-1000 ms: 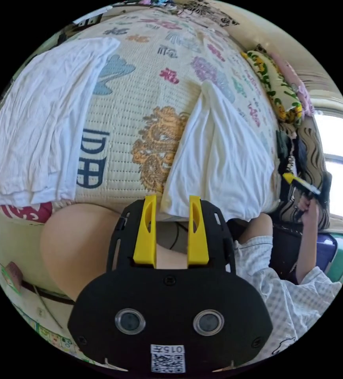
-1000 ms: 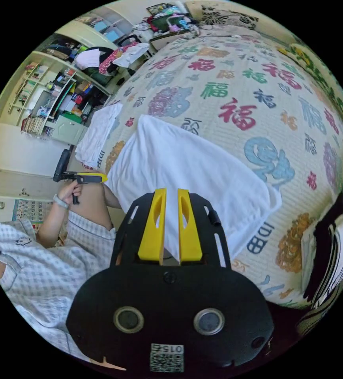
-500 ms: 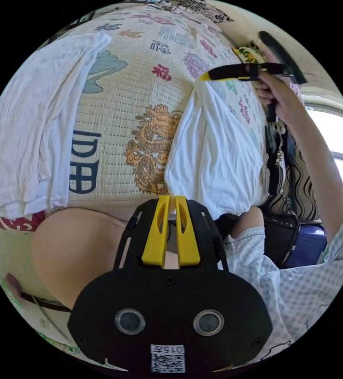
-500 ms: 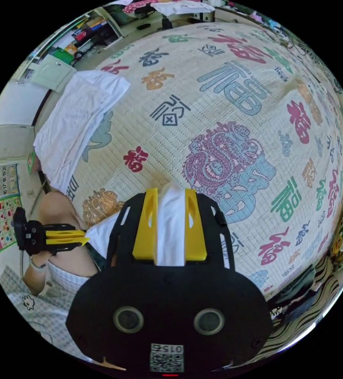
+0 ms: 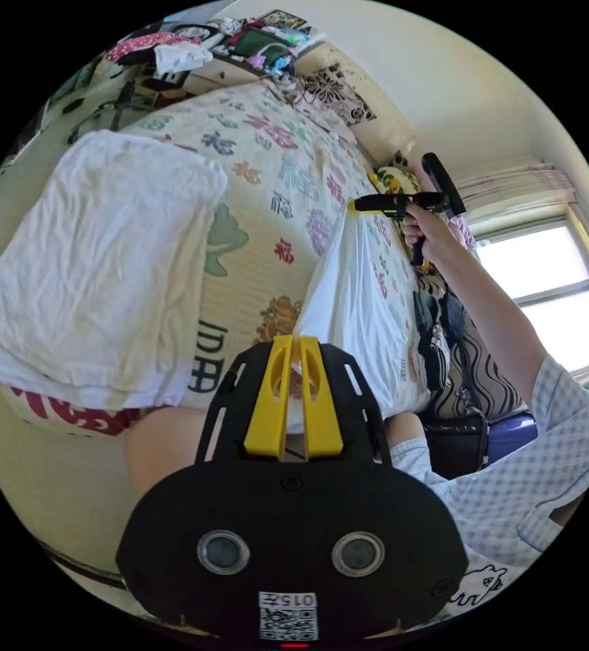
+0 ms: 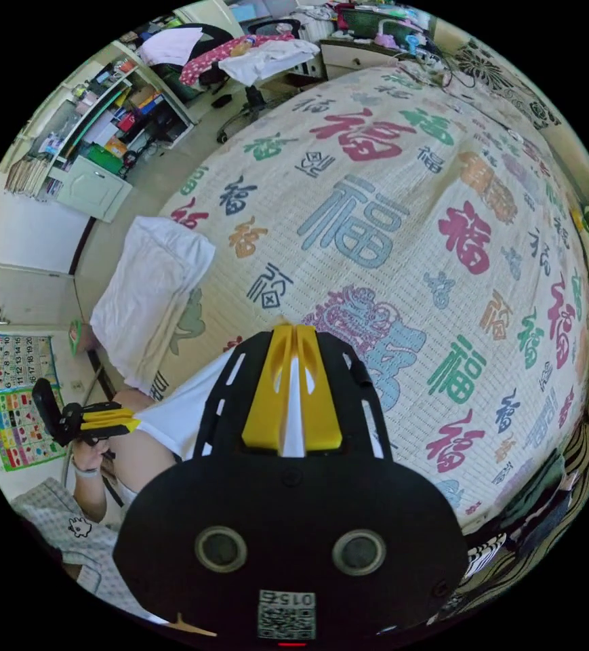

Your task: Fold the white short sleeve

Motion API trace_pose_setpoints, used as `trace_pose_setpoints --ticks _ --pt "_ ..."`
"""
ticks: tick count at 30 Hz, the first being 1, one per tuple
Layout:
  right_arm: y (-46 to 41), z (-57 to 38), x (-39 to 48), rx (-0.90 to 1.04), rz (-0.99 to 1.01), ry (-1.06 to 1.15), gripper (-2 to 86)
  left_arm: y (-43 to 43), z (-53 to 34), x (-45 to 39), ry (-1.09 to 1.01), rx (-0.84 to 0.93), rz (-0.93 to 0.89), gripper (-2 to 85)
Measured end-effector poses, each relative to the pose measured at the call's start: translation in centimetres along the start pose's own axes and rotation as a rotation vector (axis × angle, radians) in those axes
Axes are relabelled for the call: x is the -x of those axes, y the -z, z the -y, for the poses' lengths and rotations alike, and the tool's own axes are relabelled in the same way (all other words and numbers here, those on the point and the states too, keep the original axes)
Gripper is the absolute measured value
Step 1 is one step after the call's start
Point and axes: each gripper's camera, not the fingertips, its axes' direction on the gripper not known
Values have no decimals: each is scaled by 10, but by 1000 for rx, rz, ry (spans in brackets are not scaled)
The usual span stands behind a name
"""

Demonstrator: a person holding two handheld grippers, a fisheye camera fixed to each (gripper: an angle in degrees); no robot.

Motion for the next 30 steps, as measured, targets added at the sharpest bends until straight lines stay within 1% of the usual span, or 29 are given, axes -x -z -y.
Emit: trace_pose_setpoints --ticks 2,6,9,10,12,14,15,17,18,20,23,28,30 --pt "21 7 2 -51 38 22 -5 24 -2 -4 -17 -58 31 -2" --pt "39 -11 -4 -51 8 72 -6 33 -19 -33 -107 -66 10 -1" --pt "56 -54 -38 -88 86 47 -6 14 -52 -85 -248 -37 -28 0" --pt "63 -78 -59 -112 145 18 -6 -1 -69 -110 -308 -18 -38 1" --pt "76 -121 -88 -173 198 14 -5 -26 -97 -155 -419 -1 -11 1" --pt "86 -183 -120 -223 155 18 -4 -72 -140 -219 -593 42 40 1" --pt "86 -198 -129 -228 154 7 -4 -85 -150 -233 -629 53 41 1" --pt "80 -255 -168 -214 149 -79 -2 -150 -187 -278 -731 150 -19 1" --pt "77 -267 -177 -208 147 -100 -2 -168 -196 -286 -749 179 -38 1" --pt "64 -307 -211 -196 151 -175 0 -239 -230 -316 -823 281 -52 3" --pt "50 -336 -240 -203 160 -214 4 -312 -268 -344 -917 363 -12 7" --pt "37 -361 -273 -237 197 -222 23 -395 -302 -362 -975 445 48 32" --pt "29 -370 -286 -198 180 -262 41 -426 -313 -359 -979 497 58 55"
